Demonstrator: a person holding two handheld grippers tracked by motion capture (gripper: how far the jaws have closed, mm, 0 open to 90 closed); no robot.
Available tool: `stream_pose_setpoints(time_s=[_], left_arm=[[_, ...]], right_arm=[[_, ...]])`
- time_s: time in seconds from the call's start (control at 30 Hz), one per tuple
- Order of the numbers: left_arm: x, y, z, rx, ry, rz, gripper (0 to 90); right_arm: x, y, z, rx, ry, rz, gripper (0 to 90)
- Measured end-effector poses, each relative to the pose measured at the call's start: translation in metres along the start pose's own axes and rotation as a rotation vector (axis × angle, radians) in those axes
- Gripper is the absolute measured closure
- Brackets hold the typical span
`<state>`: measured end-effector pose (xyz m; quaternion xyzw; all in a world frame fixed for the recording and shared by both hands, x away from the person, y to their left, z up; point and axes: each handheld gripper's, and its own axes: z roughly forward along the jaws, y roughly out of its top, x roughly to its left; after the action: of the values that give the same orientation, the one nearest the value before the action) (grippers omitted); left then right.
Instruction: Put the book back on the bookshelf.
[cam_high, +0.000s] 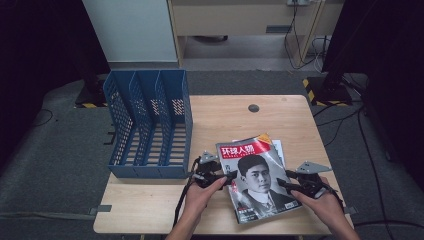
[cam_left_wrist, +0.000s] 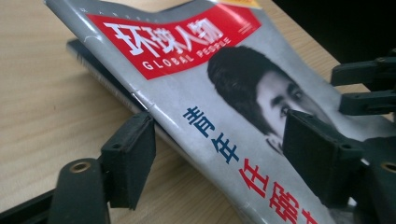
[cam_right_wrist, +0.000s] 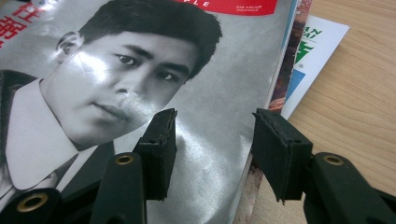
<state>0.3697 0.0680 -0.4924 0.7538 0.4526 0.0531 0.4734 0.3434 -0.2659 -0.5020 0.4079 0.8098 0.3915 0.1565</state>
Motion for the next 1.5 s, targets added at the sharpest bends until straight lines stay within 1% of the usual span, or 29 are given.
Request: stream_pose_setpoints(time_s=[0.07,0.17,0.2,0.3,0.33,0.37,0.4,0.5,0.53,0.57,0.6,0.7,0.77,0.8,0.83,0.87,0.9,0.93,0.97,1.03,1.07,1.1,1.13,1.17,1.2,1.3,1.33,1.4,1.5], left_arm=[[-0.003,0.007,-0.001,-0.007,-0.02,0.023,30.3],[-0.006,0.014,0.0,-0.002,-0.037,0.032,33.6],[-0.01,0.02,0.005,0.02,-0.054,0.039,35.3],[-0.014,0.026,0.011,0.026,-0.054,0.039,36.6],[-0.018,0.031,0.018,0.033,-0.054,0.045,36.7],[-0.018,0.031,0.018,0.033,-0.054,0.045,37.1],[-0.019,0.036,0.025,0.042,-0.057,0.038,37.3],[-0.02,0.04,0.029,0.048,-0.052,0.031,38.8],[-0.019,0.044,0.032,0.054,-0.053,0.01,39.3],[-0.019,0.044,0.032,0.054,-0.053,0.01,39.8],[-0.019,0.047,0.033,0.059,-0.059,-0.003,40.8],[-0.022,0.048,0.034,0.078,-0.07,0.012,41.8],[-0.024,0.048,0.035,0.092,-0.078,0.016,40.9],[-0.025,0.046,0.039,0.113,-0.078,0.024,40.2],[-0.025,0.046,0.039,0.113,-0.078,0.024,38.1],[-0.026,0.043,0.042,0.112,-0.088,0.01,37.4],[-0.026,0.043,0.042,0.112,-0.088,0.01,35.5],[-0.024,0.043,0.044,0.095,-0.112,-0.027,33.7],[-0.024,0.043,0.044,0.095,-0.112,-0.027,34.2],[-0.024,0.042,0.044,0.08,-0.1,-0.036,38.3],[-0.024,0.041,0.046,0.088,-0.081,-0.015,39.0],[-0.024,0.041,0.046,0.088,-0.081,-0.015,41.6],[-0.024,0.041,0.048,0.09,-0.047,0.005,45.1],[-0.024,0.041,0.048,0.09,-0.047,0.005,48.8],[-0.024,0.04,0.049,0.092,-0.013,0.026,53.4],[-0.024,0.039,0.048,0.085,0.002,0.029,63.7],[-0.025,0.039,0.048,0.079,0.009,0.029,63.7],[-0.024,0.038,0.047,0.069,0.021,0.039,70.2],[-0.024,0.039,0.045,0.052,0.024,0.055,75.9]], right_arm=[[-0.001,0.0,0.0,0.005,0.006,0.007,49.7],[-0.002,0.0,0.0,0.001,0.01,0.011,49.8],[-0.003,-0.001,0.0,-0.001,0.015,0.019,49.8],[-0.003,-0.001,0.0,-0.003,0.014,0.017,49.8],[-0.003,-0.001,0.0,-0.001,0.011,0.014,49.8],[-0.003,-0.001,0.0,-0.001,0.011,0.014,49.8],[-0.003,-0.001,0.0,0.0,0.014,0.014,49.8],[-0.004,-0.001,0.0,-0.001,0.016,0.015,49.8],[-0.004,-0.001,0.0,0.0,0.018,0.014,49.8],[-0.004,-0.001,0.0,0.0,0.018,0.014,49.8],[-0.004,-0.001,-0.001,0.003,0.019,0.012,49.7],[-0.003,-0.001,0.0,0.002,0.015,0.011,49.6],[-0.003,-0.001,0.0,0.001,0.01,0.01,49.6],[-0.003,-0.001,0.0,0.002,0.01,0.011,49.6],[-0.003,-0.001,0.0,0.002,0.01,0.011,49.6],[-0.003,-0.001,0.0,0.002,0.009,0.006,49.6],[-0.003,-0.001,0.0,0.002,0.009,0.006,49.6],[-0.003,-0.001,0.0,0.004,0.009,0.005,49.6],[-0.003,-0.001,0.0,0.004,0.009,0.005,49.6],[-0.003,-0.001,0.0,0.003,0.01,0.008,49.6],[-0.002,-0.001,0.0,0.002,0.007,0.007,49.5],[-0.002,-0.001,0.0,0.002,0.007,0.007,49.5],[-0.002,-0.001,0.0,0.006,0.009,0.008,49.1],[-0.002,-0.001,0.0,0.006,0.009,0.008,49.1],[-0.002,-0.001,-0.001,0.004,0.011,0.005,47.8],[-0.001,-0.001,0.0,-0.005,0.006,0.0,47.0],[-0.001,-0.001,0.0,-0.005,0.006,0.0,47.0],[-0.001,-0.002,-0.001,-0.007,0.006,0.001,46.6],[-0.001,-0.002,0.0,-0.013,0.018,0.003,39.2]])
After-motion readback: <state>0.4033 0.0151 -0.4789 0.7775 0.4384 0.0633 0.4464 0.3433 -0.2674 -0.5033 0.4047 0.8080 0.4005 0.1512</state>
